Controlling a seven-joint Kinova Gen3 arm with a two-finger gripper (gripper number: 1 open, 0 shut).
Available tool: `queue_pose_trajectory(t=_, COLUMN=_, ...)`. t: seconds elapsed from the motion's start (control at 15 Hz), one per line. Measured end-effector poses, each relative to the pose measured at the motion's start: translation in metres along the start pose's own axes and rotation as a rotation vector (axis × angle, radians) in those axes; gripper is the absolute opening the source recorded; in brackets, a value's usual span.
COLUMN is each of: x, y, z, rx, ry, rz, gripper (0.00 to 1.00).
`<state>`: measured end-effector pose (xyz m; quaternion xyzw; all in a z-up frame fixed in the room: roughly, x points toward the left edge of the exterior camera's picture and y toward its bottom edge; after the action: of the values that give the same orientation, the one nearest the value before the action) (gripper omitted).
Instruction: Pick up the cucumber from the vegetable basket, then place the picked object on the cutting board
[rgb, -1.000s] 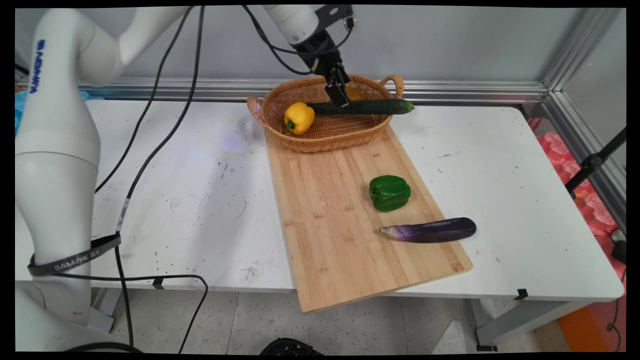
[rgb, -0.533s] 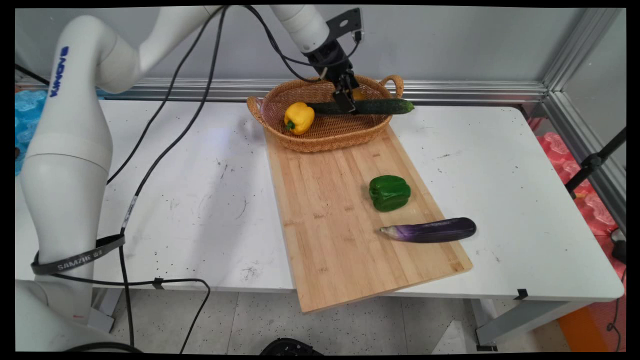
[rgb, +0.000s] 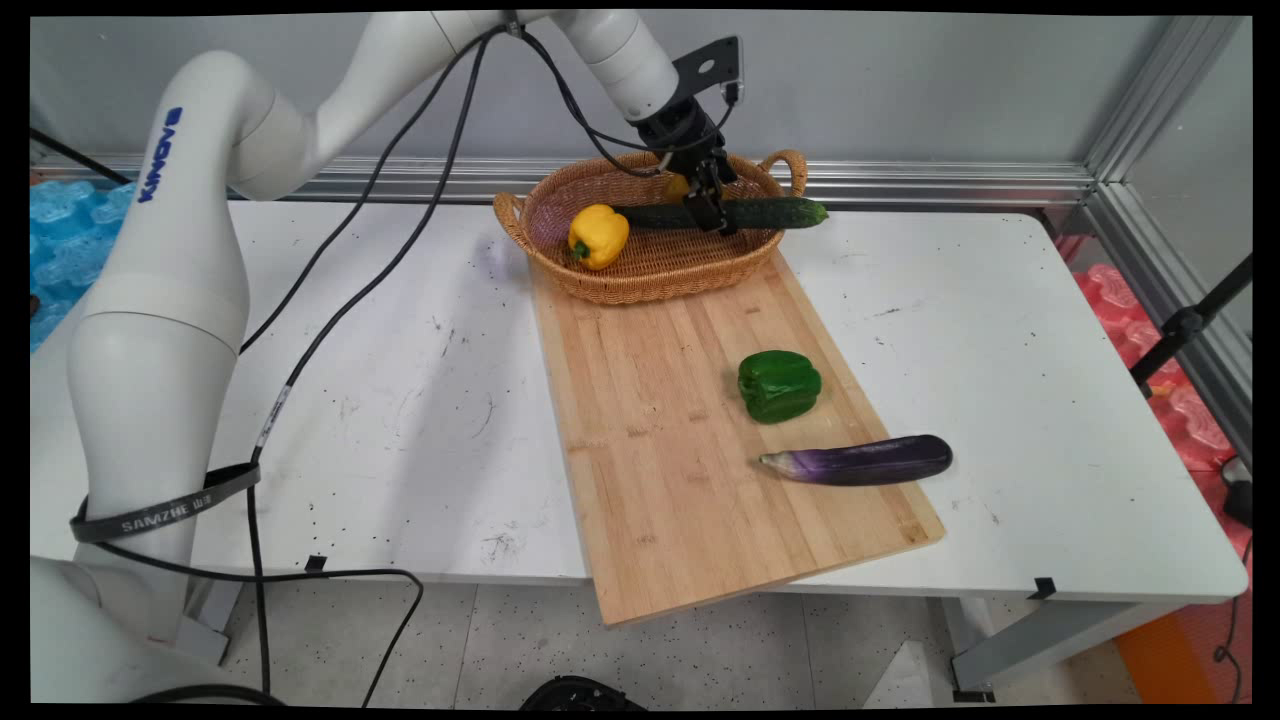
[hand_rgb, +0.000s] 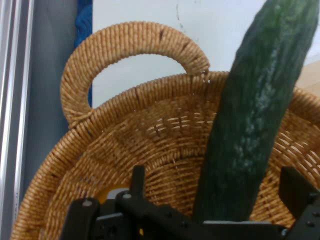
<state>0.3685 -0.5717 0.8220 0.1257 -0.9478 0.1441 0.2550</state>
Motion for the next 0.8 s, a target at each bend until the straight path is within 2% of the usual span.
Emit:
queue_pose_trajectory(t=0.13, x=0.0, y=-0.002, z=0.006, rx=-0.001, ry=0.006, rz=0.005, gripper=1.0)
queue_pose_trajectory(t=0.2, x=0.0, y=-0.003, z=0.008, rx=-0.003, ry=0.01, rz=0.008, gripper=0.0)
queue_pose_trajectory(t=0.8, x=0.003, y=-0.003, z=0.016, rx=-0.015, ry=0.031, rz=0.012, gripper=0.0)
